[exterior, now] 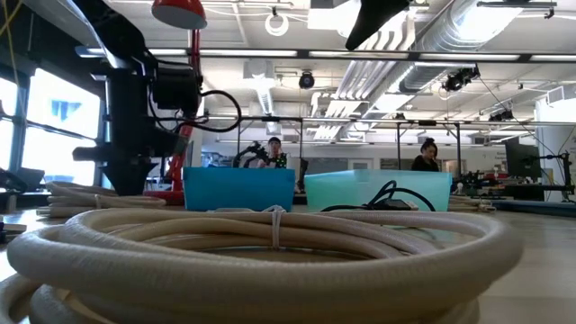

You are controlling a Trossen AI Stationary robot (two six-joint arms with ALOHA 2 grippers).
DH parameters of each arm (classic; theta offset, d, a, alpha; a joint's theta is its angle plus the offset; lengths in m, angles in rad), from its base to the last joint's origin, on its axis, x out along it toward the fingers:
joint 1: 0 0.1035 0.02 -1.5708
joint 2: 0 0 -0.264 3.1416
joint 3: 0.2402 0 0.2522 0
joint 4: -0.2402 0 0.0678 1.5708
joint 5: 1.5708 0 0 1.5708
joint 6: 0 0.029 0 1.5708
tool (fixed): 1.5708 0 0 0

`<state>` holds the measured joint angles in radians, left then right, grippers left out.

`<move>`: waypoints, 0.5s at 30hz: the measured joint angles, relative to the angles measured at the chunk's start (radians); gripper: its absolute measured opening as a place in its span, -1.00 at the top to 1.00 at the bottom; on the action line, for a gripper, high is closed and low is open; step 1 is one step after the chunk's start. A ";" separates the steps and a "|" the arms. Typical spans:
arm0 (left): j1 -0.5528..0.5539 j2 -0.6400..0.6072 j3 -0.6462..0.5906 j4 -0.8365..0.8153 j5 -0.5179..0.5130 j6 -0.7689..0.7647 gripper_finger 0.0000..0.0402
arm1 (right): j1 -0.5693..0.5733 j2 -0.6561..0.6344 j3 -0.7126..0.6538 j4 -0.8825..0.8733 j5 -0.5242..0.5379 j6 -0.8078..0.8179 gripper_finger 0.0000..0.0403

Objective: Pick & Place USB Port
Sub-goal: Put the brown HDMI cable into the green bin

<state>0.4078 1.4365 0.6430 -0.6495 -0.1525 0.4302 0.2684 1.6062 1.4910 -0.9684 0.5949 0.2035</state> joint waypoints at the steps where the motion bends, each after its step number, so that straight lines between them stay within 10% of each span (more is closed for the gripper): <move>1: -0.011 -0.006 0.000 -0.001 -0.009 -0.002 0.84 | 0.000 0.000 0.000 0.000 -0.001 0.000 0.02; 15: -0.182 -0.288 -0.004 -0.105 -0.235 -0.114 0.84 | 0.000 0.000 0.000 0.000 -0.001 0.024 0.04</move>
<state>0.2254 1.1484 0.6391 -0.7545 -0.3879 0.3163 0.2682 1.6062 1.4910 -0.9680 0.5943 0.2275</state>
